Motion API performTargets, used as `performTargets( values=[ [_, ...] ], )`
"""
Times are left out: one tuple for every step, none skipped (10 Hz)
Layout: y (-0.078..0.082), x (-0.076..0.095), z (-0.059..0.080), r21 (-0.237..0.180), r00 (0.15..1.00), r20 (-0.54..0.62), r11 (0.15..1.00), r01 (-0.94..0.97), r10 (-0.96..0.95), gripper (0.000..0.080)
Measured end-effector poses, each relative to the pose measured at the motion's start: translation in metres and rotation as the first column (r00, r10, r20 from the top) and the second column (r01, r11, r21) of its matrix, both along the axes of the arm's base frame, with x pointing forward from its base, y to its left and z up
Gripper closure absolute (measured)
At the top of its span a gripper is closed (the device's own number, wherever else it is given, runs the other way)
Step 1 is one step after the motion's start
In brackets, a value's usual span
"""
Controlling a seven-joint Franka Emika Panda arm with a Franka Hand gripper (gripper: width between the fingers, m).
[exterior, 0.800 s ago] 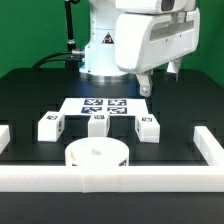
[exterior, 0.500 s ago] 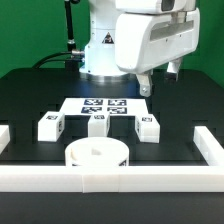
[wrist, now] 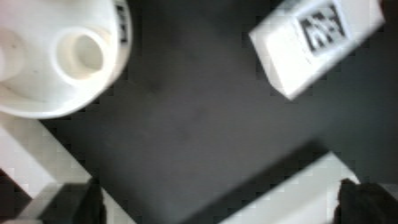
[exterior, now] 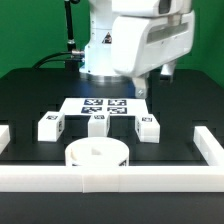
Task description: Assemble stool
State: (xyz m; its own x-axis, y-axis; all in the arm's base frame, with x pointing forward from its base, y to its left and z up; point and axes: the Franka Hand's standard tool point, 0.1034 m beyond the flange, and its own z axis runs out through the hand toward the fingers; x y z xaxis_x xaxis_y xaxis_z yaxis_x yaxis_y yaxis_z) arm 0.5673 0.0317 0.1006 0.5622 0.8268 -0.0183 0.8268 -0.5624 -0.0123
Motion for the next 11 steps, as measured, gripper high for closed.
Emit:
performTargets(
  values=[
    [-0.011, -0.001, -0.007, -0.001, 1.000, -0.009, 1.000, -0.026, 0.026, 0.0150],
    [-0.024, 0.000, -0.017, 0.002, 0.998, -0.009, 0.998, -0.065, 0.065, 0.0150],
    [-0.038, 0.003, -0.026, 0.005, 0.996, -0.001, 0.996, -0.092, 0.092, 0.0150],
    [-0.050, 0.006, -0.036, 0.009, 0.992, -0.006, 0.992, -0.124, 0.124, 0.0150],
    [-0.058, 0.010, -0.044, 0.012, 0.992, -0.008, 0.992, -0.128, 0.128, 0.0150],
    [-0.056, 0.010, -0.043, 0.012, 0.992, -0.008, 0.992, -0.124, 0.125, 0.0150],
    [-0.055, 0.010, -0.044, 0.012, 0.992, -0.008, 0.992, -0.126, 0.126, 0.0150],
    [-0.055, 0.009, -0.044, 0.012, 0.992, -0.009, 0.992, -0.125, 0.125, 0.0150],
    [-0.055, 0.009, -0.045, 0.012, 0.992, -0.009, 0.992, -0.125, 0.125, 0.0150],
    [-0.056, 0.009, -0.046, 0.012, 0.990, -0.006, 0.990, -0.141, 0.141, 0.0150],
    [-0.059, 0.007, -0.052, 0.013, 0.984, 0.010, 0.984, -0.176, 0.176, 0.0150]
  ],
)
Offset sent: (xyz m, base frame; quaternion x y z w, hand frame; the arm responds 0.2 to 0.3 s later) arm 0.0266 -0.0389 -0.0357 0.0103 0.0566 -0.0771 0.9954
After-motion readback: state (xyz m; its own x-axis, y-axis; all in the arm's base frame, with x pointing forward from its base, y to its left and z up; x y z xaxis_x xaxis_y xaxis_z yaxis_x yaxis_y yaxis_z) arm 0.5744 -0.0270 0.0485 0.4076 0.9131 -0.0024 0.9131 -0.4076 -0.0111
